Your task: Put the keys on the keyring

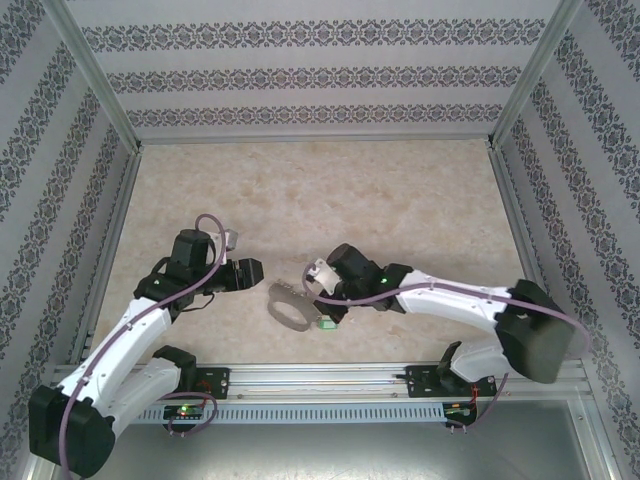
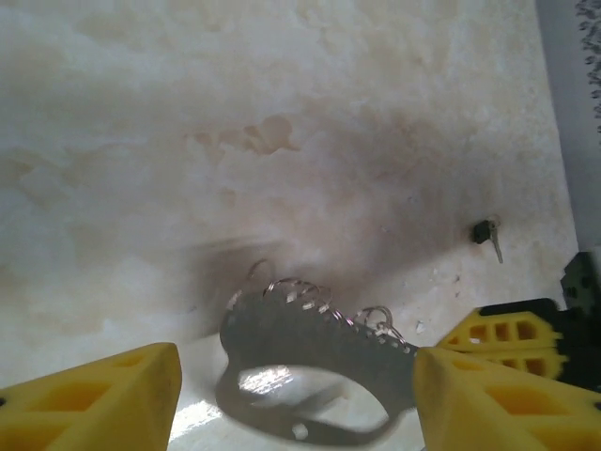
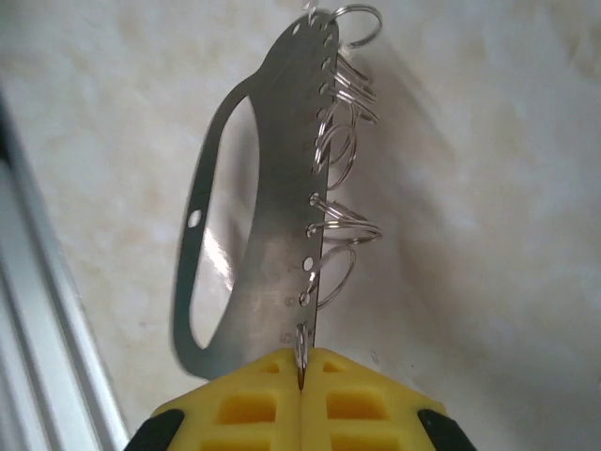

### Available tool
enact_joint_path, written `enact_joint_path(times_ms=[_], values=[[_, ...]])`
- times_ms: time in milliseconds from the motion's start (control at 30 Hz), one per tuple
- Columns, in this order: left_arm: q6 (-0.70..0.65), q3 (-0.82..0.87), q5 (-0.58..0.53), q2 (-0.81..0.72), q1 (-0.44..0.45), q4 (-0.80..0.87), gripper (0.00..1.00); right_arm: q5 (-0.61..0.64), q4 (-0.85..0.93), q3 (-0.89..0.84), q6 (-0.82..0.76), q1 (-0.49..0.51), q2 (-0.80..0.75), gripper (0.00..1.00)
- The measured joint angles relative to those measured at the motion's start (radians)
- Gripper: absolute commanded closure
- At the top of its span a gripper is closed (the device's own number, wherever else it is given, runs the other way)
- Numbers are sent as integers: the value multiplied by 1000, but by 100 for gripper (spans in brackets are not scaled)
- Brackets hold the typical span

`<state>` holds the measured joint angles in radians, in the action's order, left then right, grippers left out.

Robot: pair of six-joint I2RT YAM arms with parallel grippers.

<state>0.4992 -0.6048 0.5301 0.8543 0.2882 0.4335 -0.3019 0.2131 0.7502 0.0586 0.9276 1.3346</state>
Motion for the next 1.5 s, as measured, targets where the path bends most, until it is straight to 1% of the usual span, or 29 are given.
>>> enact_joint_path(times_ms=[33, 100, 233, 367, 433, 467, 500, 567, 800, 900, 1033, 1100, 1167, 1233, 1400, 1500], values=[[-2, -4, 13, -19, 0, -1, 48, -8, -16, -6, -18, 0, -39, 100], [-2, -9, 46, -59, 0, -22, 51, -29, -53, -19, -49, 0, -108, 100], [-11, -10, 111, -163, 22, -90, 51, -100, -147, -26, -95, -21, -209, 100], [-107, -21, 177, -294, 54, -144, 57, -174, -214, -17, -130, -53, -229, 100], [-165, -32, 211, -342, 58, -164, 56, -203, -225, 5, -152, -60, -221, 100], [-199, -42, 235, -354, 58, -175, 54, -215, -233, 15, -163, -62, -218, 100], [-223, -51, 249, -355, 58, -180, 52, -224, -244, 24, -170, -62, -214, 100], [-283, -74, 282, -340, 58, -180, 52, -240, -271, 34, -186, -65, -212, 100], [-465, -140, 361, -278, 59, -164, 67, -268, -305, 39, -225, -75, -212, 100], [-539, -177, 378, -247, 60, -134, 68, -268, -300, 40, -246, -75, -212, 100], [-663, -241, 378, -213, 75, -50, 70, -259, -288, 40, -270, -75, -217, 100], [-722, -263, 355, -203, 97, -6, 69, -249, -280, 40, -282, -75, -223, 100], [-780, -280, 328, -193, 142, 40, 66, -236, -264, 42, -301, -75, -227, 100], [-822, -291, 299, -178, 178, 72, 66, -220, -247, 48, -315, -74, -227, 100], [-895, -297, 216, -134, 258, 114, 69, -184, -237, 55, -346, -68, -227, 100], [-931, -298, 143, -101, 317, 120, 73, -174, -232, 55, -355, -59, -227, 100]])
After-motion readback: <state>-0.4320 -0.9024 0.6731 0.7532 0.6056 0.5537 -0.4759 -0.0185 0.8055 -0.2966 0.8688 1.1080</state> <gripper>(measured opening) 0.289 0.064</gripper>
